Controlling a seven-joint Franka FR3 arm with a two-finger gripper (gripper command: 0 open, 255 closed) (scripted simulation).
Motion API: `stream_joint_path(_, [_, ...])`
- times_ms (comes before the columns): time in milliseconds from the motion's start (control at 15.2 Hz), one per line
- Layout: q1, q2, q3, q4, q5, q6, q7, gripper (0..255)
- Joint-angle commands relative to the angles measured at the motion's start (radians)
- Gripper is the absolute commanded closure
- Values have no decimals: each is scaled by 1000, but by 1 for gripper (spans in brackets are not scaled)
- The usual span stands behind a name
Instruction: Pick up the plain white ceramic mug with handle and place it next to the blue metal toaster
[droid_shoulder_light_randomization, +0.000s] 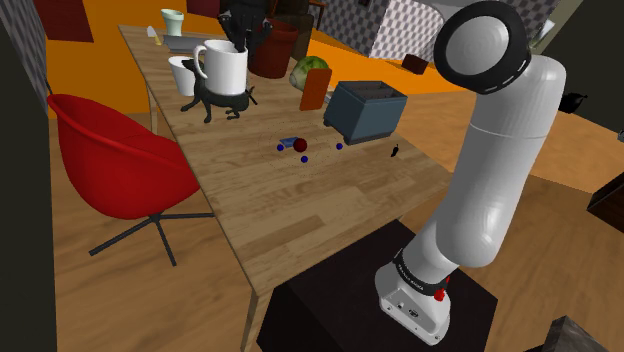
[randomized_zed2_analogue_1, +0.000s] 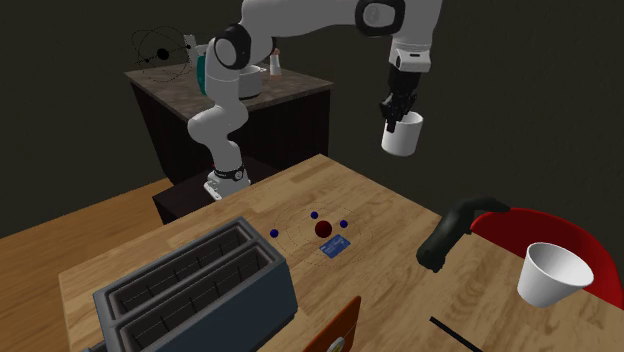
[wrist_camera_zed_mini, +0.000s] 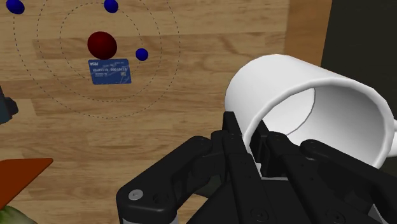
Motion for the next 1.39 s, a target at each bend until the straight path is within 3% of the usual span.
stream_joint_path(0, [2,12,0,48,-1,-36,1,255])
stream_joint_path(528, [12,76,1,244,-9,-168,4,255])
stream_joint_path(858, [-66,-123,-27,-45,16,-78,-89,255])
stream_joint_path(1320, [-150,-315,-90,-292,29,-23,-233,255])
